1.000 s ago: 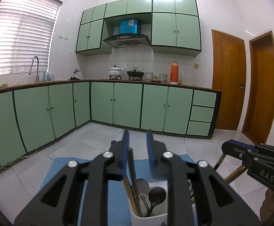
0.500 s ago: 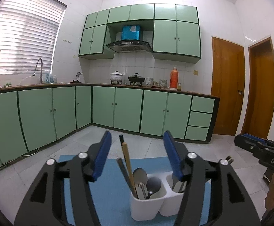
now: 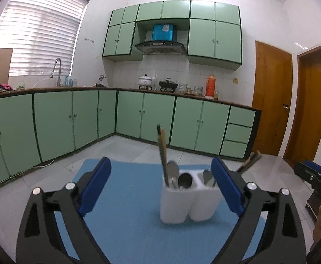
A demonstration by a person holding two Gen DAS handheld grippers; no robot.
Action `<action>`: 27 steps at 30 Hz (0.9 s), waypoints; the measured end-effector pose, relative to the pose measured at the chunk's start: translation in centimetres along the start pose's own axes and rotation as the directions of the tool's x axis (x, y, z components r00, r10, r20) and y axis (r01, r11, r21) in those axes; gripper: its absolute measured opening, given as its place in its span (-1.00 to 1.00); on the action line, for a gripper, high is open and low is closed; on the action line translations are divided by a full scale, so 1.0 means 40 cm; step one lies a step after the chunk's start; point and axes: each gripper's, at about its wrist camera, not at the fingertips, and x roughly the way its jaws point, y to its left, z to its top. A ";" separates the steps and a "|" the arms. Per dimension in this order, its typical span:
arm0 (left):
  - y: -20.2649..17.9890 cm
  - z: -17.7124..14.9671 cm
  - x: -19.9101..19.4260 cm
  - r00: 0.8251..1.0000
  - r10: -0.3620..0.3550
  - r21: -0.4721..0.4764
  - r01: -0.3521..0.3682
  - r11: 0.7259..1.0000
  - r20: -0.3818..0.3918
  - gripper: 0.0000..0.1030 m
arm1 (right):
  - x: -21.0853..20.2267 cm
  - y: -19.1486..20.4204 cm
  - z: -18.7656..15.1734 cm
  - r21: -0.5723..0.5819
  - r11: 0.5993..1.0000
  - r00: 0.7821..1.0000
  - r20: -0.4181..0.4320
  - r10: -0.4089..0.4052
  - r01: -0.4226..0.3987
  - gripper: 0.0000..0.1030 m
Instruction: Organize utensils
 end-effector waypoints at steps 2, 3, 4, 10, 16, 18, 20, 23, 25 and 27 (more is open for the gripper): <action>0.004 -0.015 -0.017 1.000 0.010 0.004 -0.010 1.000 -0.019 0.79 | -0.018 -0.005 -0.020 0.001 1.000 1.000 -0.011 -0.003 0.003 0.84; 0.009 -0.028 -0.031 0.999 0.017 0.006 -0.017 1.000 -0.028 0.82 | -0.028 -0.007 -0.031 0.000 1.000 1.000 -0.021 -0.007 0.007 0.87; 0.013 -0.034 -0.039 0.999 0.021 0.006 -0.021 1.000 -0.032 0.84 | -0.038 -0.008 -0.041 -0.004 1.000 0.999 -0.030 -0.012 0.012 0.88; 0.027 -0.083 -0.101 0.997 0.032 0.014 -0.031 0.999 -0.077 0.89 | -0.088 -0.010 -0.104 -0.006 0.999 0.995 -0.082 -0.053 0.053 0.88; 0.021 -0.143 -0.152 0.989 0.032 0.019 -0.029 0.999 -0.142 0.89 | -0.110 0.014 -0.160 -0.022 0.998 0.981 -0.182 -0.062 0.058 0.88; 0.017 -0.163 -0.166 0.986 0.025 0.021 -0.022 1.000 -0.166 0.90 | -0.115 0.017 -0.177 -0.025 0.999 0.977 -0.205 -0.053 0.049 0.88; 0.016 -0.181 -0.180 0.982 0.020 0.014 -0.018 1.000 -0.190 0.90 | -0.119 0.025 -0.194 -0.017 0.999 0.971 -0.237 -0.043 0.040 0.88; 0.014 -0.207 -0.196 0.975 0.007 -0.001 -0.007 1.000 -0.224 0.90 | -0.124 0.036 -0.219 -0.002 1.000 0.958 -0.287 -0.022 0.023 0.88; 0.010 -0.224 -0.211 0.969 0.003 -0.004 -0.004 1.000 -0.247 0.90 | -0.135 0.046 -0.232 0.002 1.000 0.953 -0.303 -0.008 0.010 0.88; 0.008 -0.231 -0.223 0.966 0.010 -0.001 -0.011 1.000 -0.258 0.90 | -0.146 0.053 -0.235 0.007 1.000 0.952 -0.308 -0.005 0.008 0.88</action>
